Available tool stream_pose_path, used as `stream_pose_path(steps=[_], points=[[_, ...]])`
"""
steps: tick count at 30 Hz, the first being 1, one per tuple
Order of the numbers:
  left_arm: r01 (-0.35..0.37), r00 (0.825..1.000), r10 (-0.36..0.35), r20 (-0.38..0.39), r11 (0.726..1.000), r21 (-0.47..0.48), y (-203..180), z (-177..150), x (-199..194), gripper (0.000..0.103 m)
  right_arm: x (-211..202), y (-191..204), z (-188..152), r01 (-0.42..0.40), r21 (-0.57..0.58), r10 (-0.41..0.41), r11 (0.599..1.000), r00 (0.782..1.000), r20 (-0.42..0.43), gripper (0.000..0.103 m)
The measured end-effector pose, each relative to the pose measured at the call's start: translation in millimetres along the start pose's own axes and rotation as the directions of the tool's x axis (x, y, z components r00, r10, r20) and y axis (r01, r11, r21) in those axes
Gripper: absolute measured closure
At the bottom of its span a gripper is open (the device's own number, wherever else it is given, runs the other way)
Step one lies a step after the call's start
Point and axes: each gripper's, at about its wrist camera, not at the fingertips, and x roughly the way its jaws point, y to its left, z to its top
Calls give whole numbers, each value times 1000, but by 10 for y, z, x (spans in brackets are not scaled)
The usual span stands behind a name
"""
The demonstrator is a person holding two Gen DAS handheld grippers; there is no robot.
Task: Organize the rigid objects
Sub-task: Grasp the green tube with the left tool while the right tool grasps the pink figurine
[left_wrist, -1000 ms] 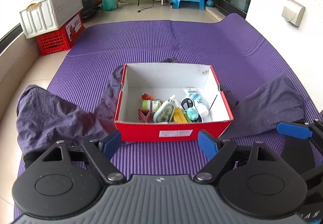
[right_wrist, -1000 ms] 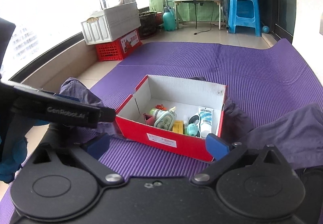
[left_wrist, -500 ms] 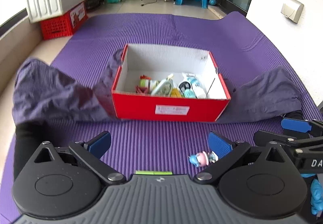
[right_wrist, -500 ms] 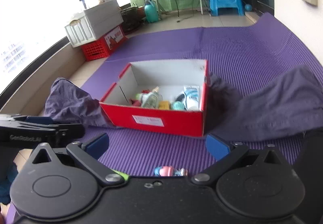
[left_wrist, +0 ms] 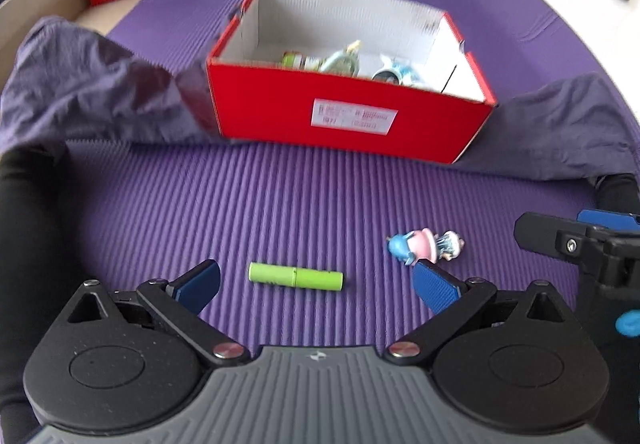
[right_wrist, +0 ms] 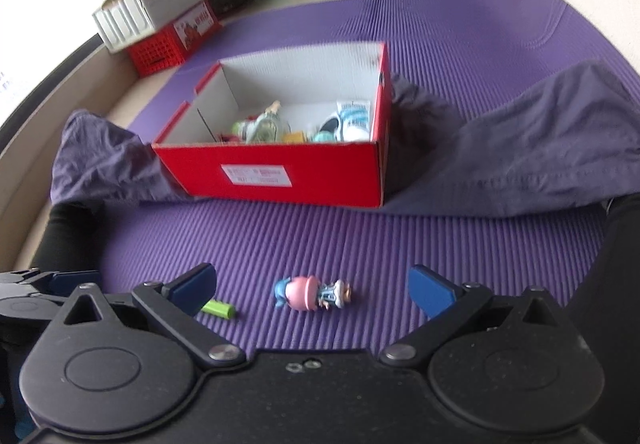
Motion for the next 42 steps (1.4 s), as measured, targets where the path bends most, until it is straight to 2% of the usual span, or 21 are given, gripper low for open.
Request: stream_pose_path(steps=[7, 11, 17, 27, 37, 42], points=[[-23, 998, 21, -62, 999, -25, 70, -56, 405, 0, 360, 117, -36, 17, -14, -18, 1000, 996, -88, 2], [2, 997, -8, -81, 997, -73, 172, -95, 604, 0, 553, 162, -30, 28, -13, -30, 1000, 991, -127, 3], [-27, 996, 24, -86, 999, -31, 192, -140, 807, 0, 833, 171, -59, 47, 8, -45, 999, 980, -194, 5], [-31, 997, 30, -66, 999, -12, 206, -181, 957, 0, 1124, 144, -77, 91, 46, -76, 995, 963, -260, 8], [-26, 998, 26, -49, 1000, 2, 226, -195, 1015, 1, 1271, 206, -102, 123, 43, -106, 991, 954, -281, 13], [-39, 999, 39, -36, 999, 5, 214, -217, 1008, 2, 1312, 184, -128, 138, 47, -119, 989, 948, -294, 22]])
